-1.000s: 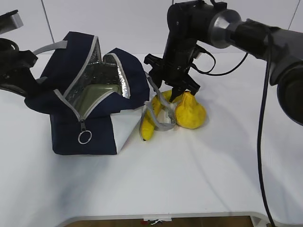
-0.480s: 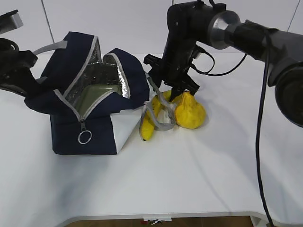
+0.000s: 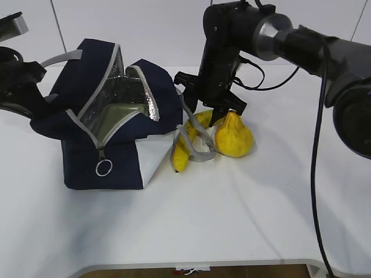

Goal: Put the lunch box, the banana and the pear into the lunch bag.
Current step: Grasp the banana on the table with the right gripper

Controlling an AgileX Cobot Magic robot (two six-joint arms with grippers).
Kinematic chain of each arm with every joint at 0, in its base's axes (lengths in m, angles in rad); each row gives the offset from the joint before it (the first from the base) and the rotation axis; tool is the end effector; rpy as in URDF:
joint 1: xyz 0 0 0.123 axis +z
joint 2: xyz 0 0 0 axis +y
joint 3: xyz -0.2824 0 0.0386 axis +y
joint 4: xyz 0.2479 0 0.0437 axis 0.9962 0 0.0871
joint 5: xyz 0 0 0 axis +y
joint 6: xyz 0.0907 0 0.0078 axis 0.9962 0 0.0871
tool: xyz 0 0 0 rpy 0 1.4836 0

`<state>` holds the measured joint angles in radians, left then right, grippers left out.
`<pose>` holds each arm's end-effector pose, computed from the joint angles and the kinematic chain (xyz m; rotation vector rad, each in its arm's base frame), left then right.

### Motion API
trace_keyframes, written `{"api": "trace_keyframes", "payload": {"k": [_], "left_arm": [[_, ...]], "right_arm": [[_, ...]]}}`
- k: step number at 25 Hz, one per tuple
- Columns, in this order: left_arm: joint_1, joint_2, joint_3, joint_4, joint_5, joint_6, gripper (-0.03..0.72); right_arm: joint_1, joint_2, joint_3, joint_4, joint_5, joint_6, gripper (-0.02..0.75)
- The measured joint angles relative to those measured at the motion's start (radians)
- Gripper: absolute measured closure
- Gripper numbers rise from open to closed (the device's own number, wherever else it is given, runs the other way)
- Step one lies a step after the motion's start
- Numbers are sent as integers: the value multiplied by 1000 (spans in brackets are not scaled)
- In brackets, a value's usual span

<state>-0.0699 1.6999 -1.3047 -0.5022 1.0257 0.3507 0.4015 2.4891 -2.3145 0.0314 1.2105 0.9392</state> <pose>0.3410 -0.0615 0.2636 0.2888 2.7717 -0.5991 0.4812 0.2072 0.1761 0.7891 2.8251 0.2857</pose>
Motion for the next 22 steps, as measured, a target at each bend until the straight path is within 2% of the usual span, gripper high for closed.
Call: {"api": "trace_keyframes", "payload": {"k": [5,10,22], "left_arm": [[0,0,0,0,0,0,695],[0,0,0,0,0,0,695],[0,0,0,0,0,0,695]], "right_arm": [[0,16,-72,-31,18,-71,294],[0,19,-164,1,21,-143,300],[-2,28,-184,0,30,-220,301]]}}
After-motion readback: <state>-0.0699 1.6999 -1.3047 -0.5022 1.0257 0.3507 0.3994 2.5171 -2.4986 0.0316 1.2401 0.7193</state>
